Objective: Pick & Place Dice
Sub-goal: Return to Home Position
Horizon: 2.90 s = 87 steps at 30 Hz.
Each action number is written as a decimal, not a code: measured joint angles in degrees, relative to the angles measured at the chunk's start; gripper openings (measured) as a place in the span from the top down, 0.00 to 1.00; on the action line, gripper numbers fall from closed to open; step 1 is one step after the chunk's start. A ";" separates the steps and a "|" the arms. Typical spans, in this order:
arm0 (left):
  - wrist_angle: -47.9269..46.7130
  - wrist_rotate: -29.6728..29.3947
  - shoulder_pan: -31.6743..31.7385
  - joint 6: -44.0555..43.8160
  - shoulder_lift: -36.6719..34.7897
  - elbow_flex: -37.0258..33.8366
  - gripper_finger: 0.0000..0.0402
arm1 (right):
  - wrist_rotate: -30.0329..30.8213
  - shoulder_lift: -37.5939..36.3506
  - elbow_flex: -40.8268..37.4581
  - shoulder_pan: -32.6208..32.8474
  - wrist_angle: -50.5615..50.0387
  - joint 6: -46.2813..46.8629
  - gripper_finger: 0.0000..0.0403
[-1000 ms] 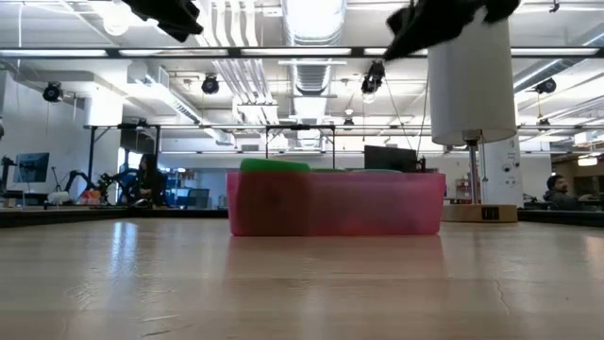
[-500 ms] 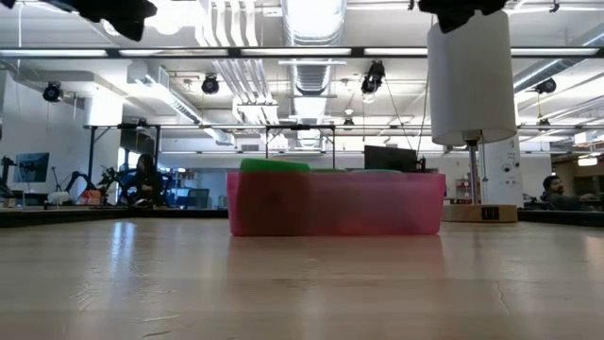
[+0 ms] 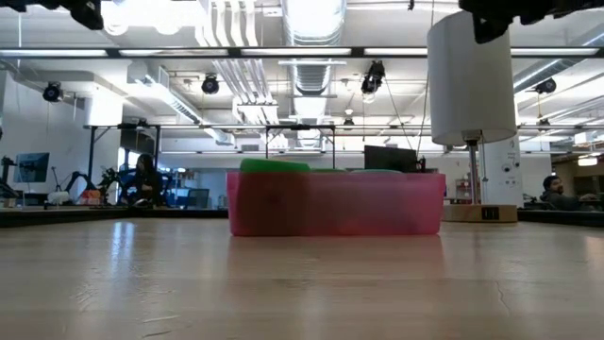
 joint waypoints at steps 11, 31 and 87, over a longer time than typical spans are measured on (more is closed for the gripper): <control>0.23 1.15 0.00 0.04 -6.21 -0.12 0.90 | 0.00 -13.10 -4.22 0.00 -0.89 0.68 0.98; 1.86 1.54 0.00 0.66 -6.43 -1.30 0.90 | 0.00 -29.97 -6.71 0.00 -5.78 0.36 0.98; 24.54 -1.76 0.02 -1.01 -6.06 -31.65 0.90 | 0.46 -29.70 -30.08 -0.02 9.96 4.96 0.98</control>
